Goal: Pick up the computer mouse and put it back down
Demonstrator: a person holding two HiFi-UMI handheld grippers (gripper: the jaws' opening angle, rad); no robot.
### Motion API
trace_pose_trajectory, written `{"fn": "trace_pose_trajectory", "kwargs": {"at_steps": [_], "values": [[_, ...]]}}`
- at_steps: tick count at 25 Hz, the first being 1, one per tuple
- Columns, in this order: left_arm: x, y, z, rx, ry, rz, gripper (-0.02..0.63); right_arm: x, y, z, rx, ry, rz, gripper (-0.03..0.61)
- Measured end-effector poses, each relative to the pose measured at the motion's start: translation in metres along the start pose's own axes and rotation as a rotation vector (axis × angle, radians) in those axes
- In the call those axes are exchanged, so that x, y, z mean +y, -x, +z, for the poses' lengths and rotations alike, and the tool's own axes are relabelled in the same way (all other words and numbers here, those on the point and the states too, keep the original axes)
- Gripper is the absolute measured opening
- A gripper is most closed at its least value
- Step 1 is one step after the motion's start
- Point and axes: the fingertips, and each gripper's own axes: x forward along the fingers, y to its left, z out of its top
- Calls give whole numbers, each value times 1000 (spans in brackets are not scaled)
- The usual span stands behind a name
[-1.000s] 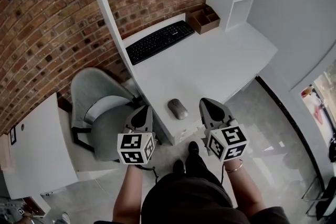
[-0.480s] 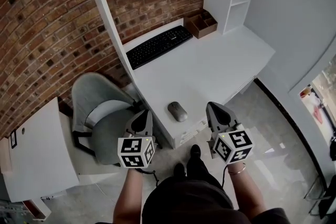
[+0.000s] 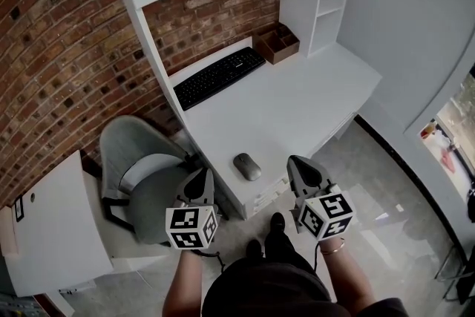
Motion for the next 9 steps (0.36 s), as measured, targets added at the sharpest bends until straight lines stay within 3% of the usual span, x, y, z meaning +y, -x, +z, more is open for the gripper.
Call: {"fn": "trace_pose_trajectory", "kwargs": {"at_steps": [9], "values": [[-2, 1, 3, -7, -5, -8, 9, 4, 3, 3, -14, 7, 9, 5]]}}
